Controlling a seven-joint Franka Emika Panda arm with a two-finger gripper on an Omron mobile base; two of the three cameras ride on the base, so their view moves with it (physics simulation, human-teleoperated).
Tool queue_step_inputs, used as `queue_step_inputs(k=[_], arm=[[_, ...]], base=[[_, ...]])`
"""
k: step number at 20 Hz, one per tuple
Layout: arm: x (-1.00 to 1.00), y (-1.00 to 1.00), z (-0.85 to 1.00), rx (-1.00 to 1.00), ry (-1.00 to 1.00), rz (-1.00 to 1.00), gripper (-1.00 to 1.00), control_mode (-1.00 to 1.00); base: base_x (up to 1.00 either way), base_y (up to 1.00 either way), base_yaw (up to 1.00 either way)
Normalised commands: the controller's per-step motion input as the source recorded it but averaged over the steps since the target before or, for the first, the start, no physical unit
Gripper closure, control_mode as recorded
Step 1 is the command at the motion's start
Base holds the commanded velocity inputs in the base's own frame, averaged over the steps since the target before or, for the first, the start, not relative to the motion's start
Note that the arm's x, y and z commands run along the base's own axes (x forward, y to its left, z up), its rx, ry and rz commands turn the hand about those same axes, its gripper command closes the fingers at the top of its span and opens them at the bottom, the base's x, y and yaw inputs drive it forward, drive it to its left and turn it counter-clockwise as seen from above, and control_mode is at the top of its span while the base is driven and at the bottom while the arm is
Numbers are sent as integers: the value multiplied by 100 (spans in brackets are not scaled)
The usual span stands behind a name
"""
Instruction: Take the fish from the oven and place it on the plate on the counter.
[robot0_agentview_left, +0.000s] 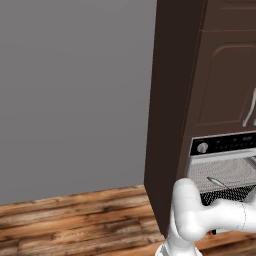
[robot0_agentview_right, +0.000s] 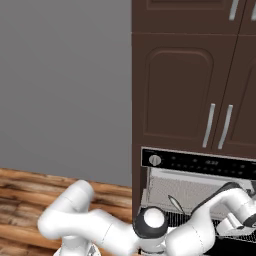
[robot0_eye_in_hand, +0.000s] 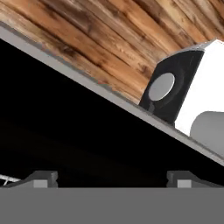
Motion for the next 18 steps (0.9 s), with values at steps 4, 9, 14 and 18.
queue_step_inputs(k=[4,9,14,18], arm=[[-43,30,100,0,-31,5,-100,-100],[-31,62,96,0,-30,28,-100,-100],[0,65,67,0,-28,66,-100,-100],[0,53,63,-3,-13,77,-100,-100]], base=[[0,0,0],[0,0,0],[0,0,0],[0,0,0]])
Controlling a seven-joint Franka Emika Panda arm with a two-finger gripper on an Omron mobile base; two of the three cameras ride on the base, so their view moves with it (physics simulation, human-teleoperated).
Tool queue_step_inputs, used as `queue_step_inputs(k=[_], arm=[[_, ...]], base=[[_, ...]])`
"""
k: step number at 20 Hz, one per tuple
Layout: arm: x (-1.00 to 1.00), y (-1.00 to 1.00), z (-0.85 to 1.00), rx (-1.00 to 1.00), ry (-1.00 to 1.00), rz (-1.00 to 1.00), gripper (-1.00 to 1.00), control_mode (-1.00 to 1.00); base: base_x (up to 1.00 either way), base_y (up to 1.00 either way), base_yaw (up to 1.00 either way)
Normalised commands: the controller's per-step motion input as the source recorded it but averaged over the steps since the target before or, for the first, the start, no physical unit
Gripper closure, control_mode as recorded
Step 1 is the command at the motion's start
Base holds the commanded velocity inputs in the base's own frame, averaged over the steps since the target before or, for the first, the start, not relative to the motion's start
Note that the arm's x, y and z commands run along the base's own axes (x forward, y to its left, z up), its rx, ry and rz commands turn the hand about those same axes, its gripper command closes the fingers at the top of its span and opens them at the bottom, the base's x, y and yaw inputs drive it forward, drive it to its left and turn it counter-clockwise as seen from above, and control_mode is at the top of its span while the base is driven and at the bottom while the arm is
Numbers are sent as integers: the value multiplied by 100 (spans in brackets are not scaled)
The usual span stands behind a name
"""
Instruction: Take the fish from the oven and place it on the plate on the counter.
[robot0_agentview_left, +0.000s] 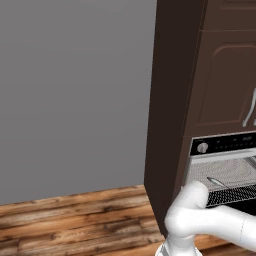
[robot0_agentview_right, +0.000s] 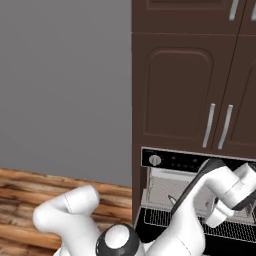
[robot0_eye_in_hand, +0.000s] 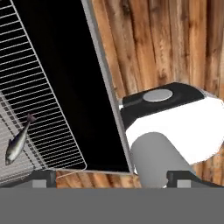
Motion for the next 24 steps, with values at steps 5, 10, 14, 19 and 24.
queue_step_inputs(k=[5,10,14,19,24], arm=[[-2,41,46,-17,-15,66,-100,-100],[12,10,4,-12,-14,31,-100,-100],[45,9,-58,-6,-35,1,-100,-100],[23,32,-30,1,-59,0,-100,-100],[3,29,26,0,-39,2,-100,-100]], base=[[0,0,0],[0,0,0],[0,0,0],[0,0,0],[0,0,0]])
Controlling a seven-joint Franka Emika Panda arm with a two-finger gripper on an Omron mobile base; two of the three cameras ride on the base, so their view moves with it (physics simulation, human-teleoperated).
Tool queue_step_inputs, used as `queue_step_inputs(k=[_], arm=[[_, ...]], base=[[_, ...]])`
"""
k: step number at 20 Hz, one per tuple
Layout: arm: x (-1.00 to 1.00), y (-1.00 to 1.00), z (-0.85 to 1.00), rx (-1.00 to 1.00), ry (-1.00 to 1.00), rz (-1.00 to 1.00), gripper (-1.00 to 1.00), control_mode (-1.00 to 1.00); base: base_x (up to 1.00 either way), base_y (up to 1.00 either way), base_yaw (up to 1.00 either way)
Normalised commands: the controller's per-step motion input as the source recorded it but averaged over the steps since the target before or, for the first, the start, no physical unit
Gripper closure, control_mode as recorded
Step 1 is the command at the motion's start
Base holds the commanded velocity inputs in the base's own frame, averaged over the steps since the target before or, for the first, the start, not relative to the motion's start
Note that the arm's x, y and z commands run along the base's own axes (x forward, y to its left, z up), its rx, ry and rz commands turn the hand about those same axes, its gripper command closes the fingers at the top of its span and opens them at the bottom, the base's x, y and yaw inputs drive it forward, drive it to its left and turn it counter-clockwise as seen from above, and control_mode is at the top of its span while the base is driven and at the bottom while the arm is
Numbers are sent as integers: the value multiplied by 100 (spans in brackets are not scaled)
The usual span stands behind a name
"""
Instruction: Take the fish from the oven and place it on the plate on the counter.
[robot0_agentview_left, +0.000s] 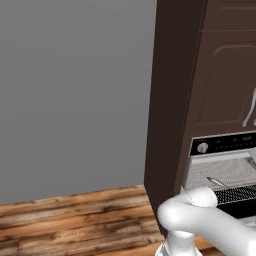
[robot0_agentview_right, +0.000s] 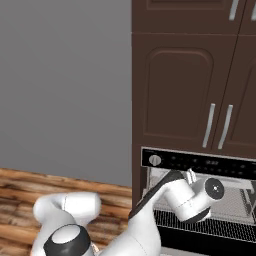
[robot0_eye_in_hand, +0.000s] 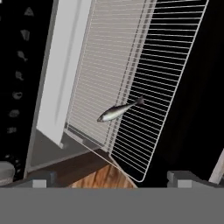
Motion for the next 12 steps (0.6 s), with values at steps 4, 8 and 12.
queue_step_inputs(k=[4,8,12], arm=[[0,19,45,-10,-11,11,-100,-100],[0,33,35,-25,1,14,-100,-100],[16,49,20,-33,18,22,-100,-100]], base=[[0,0,0],[0,0,0],[0,0,0]])
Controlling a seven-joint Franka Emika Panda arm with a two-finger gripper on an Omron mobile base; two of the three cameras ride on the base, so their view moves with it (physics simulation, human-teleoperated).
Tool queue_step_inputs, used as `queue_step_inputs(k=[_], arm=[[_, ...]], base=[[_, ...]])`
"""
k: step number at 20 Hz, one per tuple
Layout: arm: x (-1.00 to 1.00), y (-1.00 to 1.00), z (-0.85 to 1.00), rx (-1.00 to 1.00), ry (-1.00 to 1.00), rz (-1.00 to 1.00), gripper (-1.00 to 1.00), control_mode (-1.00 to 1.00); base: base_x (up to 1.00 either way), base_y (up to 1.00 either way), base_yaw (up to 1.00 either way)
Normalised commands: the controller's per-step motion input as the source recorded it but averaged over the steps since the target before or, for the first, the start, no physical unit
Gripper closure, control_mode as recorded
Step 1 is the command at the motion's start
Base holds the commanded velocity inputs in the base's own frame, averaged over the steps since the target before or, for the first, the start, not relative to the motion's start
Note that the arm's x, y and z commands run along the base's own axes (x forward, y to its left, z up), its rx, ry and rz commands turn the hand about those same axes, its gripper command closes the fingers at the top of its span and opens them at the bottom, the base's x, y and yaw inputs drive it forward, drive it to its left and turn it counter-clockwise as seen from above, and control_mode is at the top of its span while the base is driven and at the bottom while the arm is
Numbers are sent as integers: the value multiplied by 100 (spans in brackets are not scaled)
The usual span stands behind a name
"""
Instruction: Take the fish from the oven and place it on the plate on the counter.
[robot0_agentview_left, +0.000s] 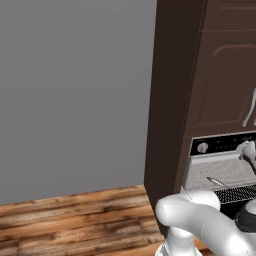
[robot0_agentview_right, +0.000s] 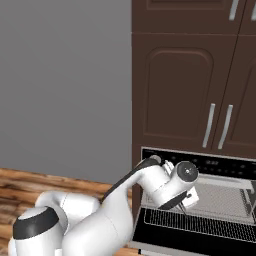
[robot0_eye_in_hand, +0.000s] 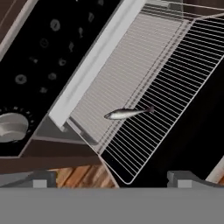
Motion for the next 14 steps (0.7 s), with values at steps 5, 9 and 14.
queue_step_inputs(k=[5,9,14], arm=[[0,26,13,-32,17,25,-100,-100],[-15,2,1,-21,5,28,-100,-100],[-1,0,-11,-1,0,34,-100,-100]], base=[[0,0,0],[0,0,0],[0,0,0]])
